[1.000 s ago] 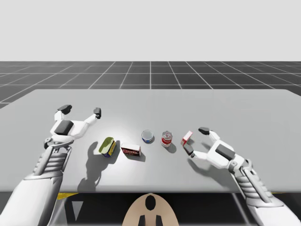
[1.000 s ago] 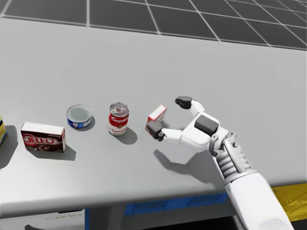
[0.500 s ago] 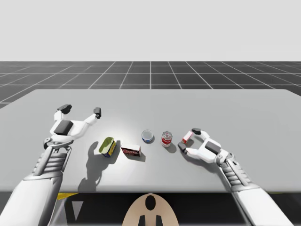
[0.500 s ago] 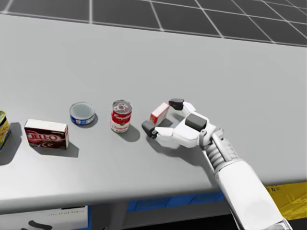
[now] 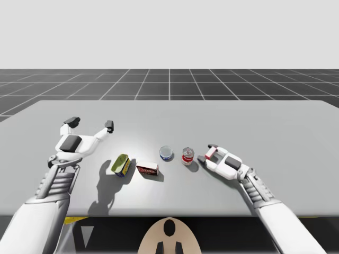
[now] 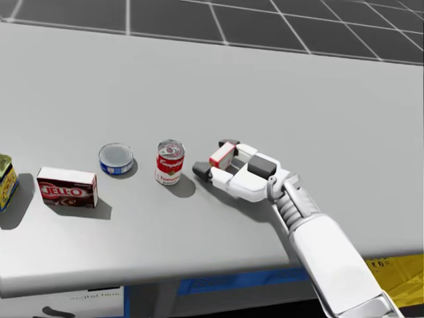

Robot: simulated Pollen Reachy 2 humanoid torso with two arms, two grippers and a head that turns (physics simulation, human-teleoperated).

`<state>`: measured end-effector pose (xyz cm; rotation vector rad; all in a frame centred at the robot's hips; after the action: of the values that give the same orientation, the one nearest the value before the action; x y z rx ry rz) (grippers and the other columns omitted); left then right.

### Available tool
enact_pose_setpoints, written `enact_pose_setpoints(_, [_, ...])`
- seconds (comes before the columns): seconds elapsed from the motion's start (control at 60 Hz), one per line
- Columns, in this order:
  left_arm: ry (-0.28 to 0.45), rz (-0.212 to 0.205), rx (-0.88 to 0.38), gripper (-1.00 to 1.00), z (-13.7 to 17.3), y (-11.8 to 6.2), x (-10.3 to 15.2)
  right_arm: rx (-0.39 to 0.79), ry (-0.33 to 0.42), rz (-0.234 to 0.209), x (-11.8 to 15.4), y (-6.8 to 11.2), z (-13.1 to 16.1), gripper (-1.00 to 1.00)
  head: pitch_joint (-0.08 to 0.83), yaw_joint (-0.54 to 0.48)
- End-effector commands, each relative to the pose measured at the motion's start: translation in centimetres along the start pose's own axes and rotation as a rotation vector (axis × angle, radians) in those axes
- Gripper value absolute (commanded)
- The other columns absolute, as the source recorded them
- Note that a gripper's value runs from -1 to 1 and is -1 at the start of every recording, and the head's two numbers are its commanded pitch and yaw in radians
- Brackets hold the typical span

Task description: Lift the gelatin box off the table.

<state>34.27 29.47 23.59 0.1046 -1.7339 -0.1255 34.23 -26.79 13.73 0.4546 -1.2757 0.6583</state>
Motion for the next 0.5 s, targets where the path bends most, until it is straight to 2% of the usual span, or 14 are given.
enact_pose_setpoints(0.017, [-0.002,-0.003,0.000,-1.00,0.04,-0.10,0.00,0.014,0.033,-0.015,-0.84,0.23,0.27,1.00,0.648,-0.27])
enact_pose_setpoints(0.15, [-0.001,-0.006,-0.001,-1.00,0.03,-0.23,-0.03,0.015,0.029,-0.021,-0.81,0.17,0.39,1.00,0.553,-0.26])
enact_pose_setpoints(0.2, [0.000,-0.007,-0.002,-1.00,0.05,-0.28,-0.05,0.015,0.026,-0.020,-0.82,0.14,0.39,1.00,0.475,-0.25])
enact_pose_setpoints(0.317, [0.000,-0.002,-0.001,-1.00,0.10,-0.30,-0.02,0.010,0.024,-0.023,-0.90,0.15,0.33,1.00,0.376,-0.25])
enact_pose_setpoints(0.5, [0.000,0.001,0.000,-1.00,0.14,-0.32,0.04,0.000,0.021,-0.025,-0.69,0.02,0.42,1.00,0.313,-0.26])
